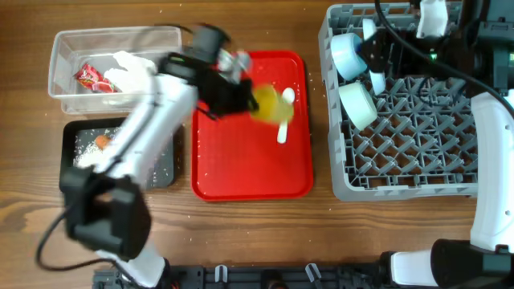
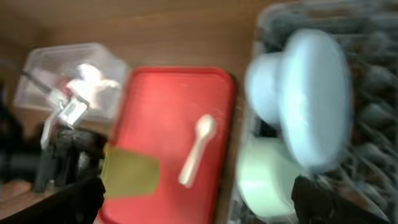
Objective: Sort waste into correct bins and load items into the dishwasher rack
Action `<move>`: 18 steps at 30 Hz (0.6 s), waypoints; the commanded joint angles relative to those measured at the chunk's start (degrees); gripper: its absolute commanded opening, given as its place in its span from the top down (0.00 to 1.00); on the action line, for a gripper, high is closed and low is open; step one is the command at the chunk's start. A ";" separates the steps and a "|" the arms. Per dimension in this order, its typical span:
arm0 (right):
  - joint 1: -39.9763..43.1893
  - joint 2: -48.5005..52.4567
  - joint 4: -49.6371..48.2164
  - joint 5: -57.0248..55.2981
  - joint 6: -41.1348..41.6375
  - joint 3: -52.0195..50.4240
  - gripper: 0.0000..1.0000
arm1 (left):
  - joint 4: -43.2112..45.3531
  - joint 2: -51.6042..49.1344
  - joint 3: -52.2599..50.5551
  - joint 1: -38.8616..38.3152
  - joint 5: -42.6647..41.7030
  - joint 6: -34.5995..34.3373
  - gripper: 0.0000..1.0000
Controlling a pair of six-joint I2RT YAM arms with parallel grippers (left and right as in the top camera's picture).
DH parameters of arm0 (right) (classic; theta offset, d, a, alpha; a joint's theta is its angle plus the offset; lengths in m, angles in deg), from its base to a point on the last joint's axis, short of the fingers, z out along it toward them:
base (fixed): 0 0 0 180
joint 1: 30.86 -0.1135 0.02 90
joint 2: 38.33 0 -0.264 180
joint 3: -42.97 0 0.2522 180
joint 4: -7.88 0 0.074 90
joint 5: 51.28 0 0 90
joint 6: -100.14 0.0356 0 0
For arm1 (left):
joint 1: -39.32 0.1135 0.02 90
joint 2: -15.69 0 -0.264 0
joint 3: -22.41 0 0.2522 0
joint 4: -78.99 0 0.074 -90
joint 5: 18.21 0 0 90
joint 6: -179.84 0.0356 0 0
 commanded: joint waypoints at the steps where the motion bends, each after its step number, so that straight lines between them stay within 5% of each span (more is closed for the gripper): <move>1: -2.47 0.46 -7.98 18.84 -1.62 -4.57 0.00 | 7.56 3.08 1.55 11.28 -34.38 2.25 0.96; 5: -9.73 2.95 -29.14 38.36 -1.40 -12.59 0.00 | 15.96 3.06 1.55 14.47 -48.35 2.05 0.96; 18: -17.90 6.84 -36.81 41.16 -1.62 -13.29 0.03 | 19.26 3.06 1.55 12.83 -52.39 2.05 0.96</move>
